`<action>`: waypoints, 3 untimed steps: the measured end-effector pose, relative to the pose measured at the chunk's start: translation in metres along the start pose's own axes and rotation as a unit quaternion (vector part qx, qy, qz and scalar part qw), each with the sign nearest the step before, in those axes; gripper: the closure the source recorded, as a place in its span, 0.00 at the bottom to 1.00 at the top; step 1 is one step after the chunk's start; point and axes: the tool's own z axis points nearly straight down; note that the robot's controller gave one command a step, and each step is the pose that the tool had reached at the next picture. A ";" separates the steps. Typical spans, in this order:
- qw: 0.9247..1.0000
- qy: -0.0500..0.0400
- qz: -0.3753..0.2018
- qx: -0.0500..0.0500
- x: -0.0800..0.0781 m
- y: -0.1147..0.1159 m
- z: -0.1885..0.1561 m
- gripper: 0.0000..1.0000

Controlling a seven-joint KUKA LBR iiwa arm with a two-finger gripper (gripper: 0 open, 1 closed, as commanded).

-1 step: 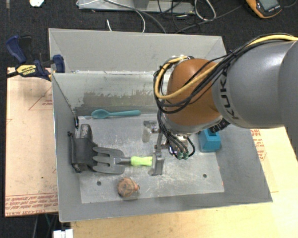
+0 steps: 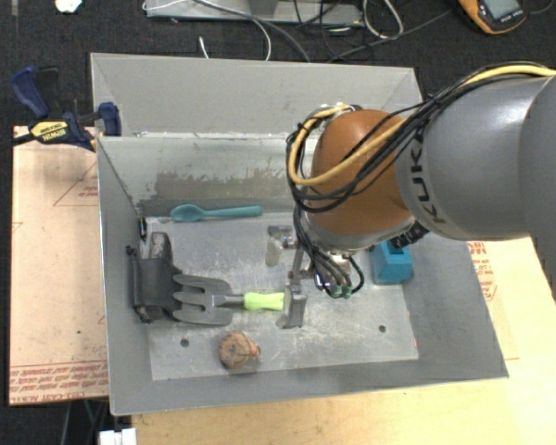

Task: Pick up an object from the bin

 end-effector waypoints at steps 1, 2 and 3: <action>1.000 -0.001 -0.010 -0.001 0.039 0.041 0.045 0.00; 0.999 -0.004 0.052 -0.001 0.044 0.053 0.076 0.00; 0.999 0.001 -0.053 -0.002 0.049 0.049 0.085 1.00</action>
Offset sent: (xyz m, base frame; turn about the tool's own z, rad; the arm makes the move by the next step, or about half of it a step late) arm -0.0439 0.0534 -0.0758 0.1058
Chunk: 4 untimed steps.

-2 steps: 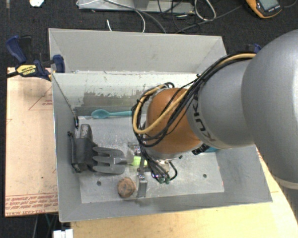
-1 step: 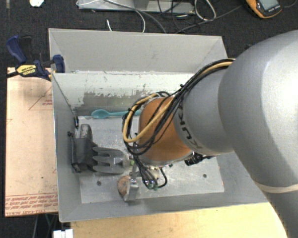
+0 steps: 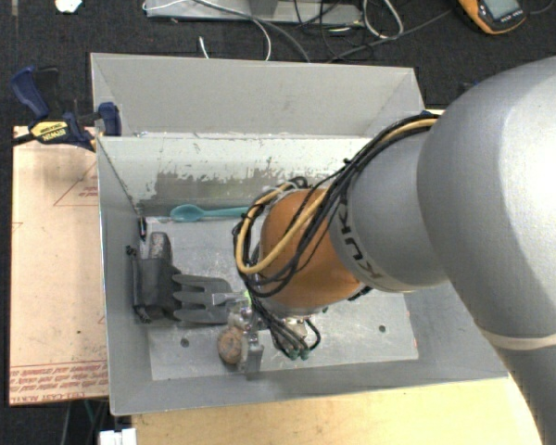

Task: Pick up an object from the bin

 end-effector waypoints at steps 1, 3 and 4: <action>1.000 0.000 0.000 0.000 0.000 0.000 0.000 1.00; 0.975 -0.001 -0.223 0.000 -0.015 -0.007 -0.001 1.00; 0.922 -0.002 -0.386 0.000 -0.037 -0.015 -0.001 1.00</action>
Offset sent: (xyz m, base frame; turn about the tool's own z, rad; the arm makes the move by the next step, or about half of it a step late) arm 0.0239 -0.0452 0.0035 -0.5611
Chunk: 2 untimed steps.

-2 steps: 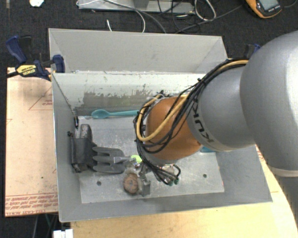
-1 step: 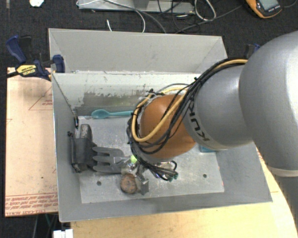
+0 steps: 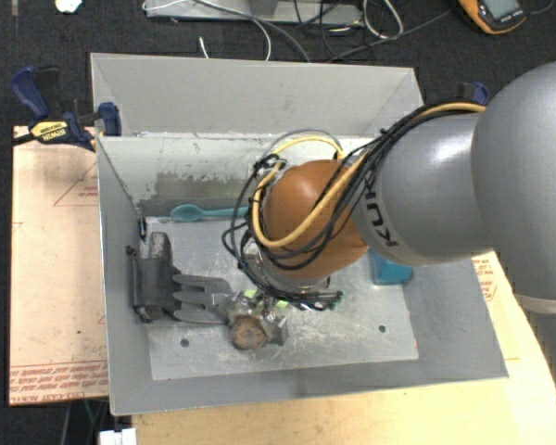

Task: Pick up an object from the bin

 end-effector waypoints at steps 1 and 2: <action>1.000 0.002 -0.019 -0.002 -0.003 0.016 -0.063 1.00; 0.998 -0.001 -0.065 0.001 -0.004 0.004 -0.068 1.00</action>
Offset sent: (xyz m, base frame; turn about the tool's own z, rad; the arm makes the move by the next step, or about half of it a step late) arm 0.0119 -0.0157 -0.0011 -0.6824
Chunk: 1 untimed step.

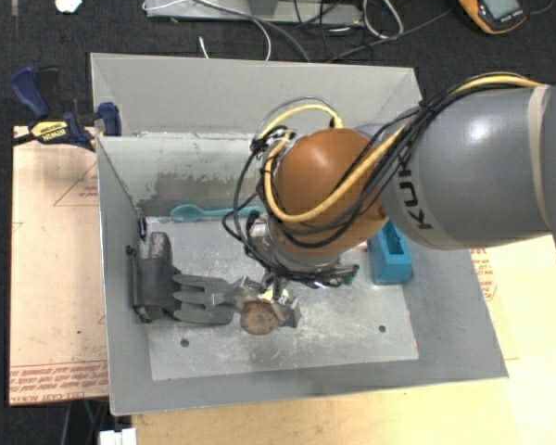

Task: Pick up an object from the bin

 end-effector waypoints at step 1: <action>0.994 0.000 -0.110 -0.002 0.012 -0.015 0.043 1.00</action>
Offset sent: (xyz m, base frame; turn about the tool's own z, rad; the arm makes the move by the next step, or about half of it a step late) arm -0.0043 -0.0034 0.1912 -0.2356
